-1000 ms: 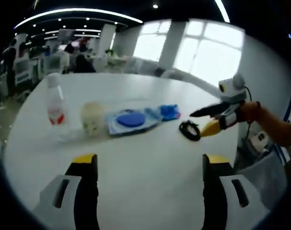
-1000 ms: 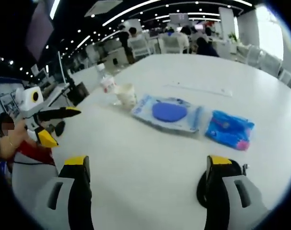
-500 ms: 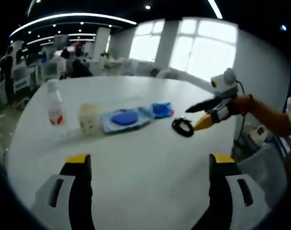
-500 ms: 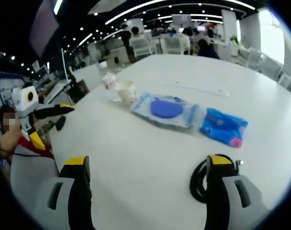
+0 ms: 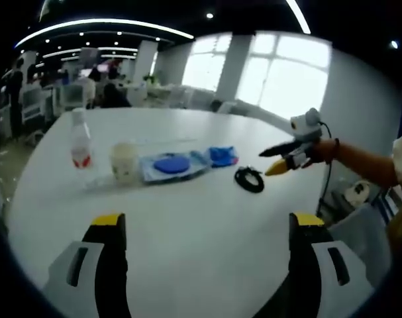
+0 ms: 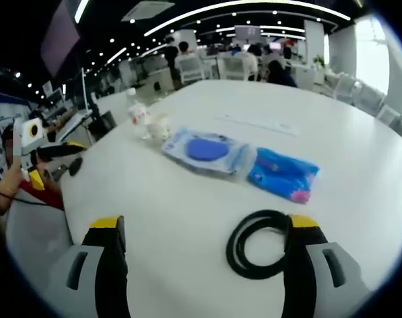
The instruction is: Arrange the tabletop items into an orderly group along one side of the table until the central work area is clear of visible clutter.
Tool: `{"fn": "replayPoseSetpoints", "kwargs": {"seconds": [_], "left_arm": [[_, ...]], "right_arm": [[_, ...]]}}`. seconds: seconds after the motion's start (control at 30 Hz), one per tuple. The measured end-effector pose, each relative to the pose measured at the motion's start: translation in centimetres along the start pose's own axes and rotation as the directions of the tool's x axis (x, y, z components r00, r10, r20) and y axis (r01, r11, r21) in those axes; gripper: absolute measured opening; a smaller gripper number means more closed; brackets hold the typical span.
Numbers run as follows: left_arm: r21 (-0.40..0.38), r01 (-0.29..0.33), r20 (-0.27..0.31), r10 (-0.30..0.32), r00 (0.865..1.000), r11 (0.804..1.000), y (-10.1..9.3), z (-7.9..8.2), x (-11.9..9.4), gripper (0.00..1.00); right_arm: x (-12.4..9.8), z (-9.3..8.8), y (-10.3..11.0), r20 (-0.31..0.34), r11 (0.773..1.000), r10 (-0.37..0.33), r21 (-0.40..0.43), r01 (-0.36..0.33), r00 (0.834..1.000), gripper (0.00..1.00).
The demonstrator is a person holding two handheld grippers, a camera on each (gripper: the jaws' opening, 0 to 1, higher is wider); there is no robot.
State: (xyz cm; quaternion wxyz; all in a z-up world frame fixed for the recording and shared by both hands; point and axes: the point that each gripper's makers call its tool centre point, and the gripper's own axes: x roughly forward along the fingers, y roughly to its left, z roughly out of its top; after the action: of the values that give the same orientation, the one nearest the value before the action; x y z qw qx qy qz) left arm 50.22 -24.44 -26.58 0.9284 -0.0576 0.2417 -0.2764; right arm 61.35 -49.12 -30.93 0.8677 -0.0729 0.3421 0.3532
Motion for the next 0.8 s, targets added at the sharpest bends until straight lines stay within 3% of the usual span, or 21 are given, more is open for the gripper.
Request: {"fn": "replayPoseSetpoints", "kwargs": {"seconds": [0.5,0.8], "left_arm": [[0.010,-0.023,-0.038,0.024,0.999,1.000,0.5,-1.4,0.1,0.99],[-0.003,-0.037,-0.057,0.037,0.998,0.999,1.0,-2.3,0.2,0.99]], "right_arm": [[1.0,-3.5,-5.9,-0.092,0.995,-0.083,0.053,0.088,0.992,0.91],[1.7,-4.7,-8.2,-0.135,0.991,-0.122,0.037,0.128,0.983,0.79]]}}
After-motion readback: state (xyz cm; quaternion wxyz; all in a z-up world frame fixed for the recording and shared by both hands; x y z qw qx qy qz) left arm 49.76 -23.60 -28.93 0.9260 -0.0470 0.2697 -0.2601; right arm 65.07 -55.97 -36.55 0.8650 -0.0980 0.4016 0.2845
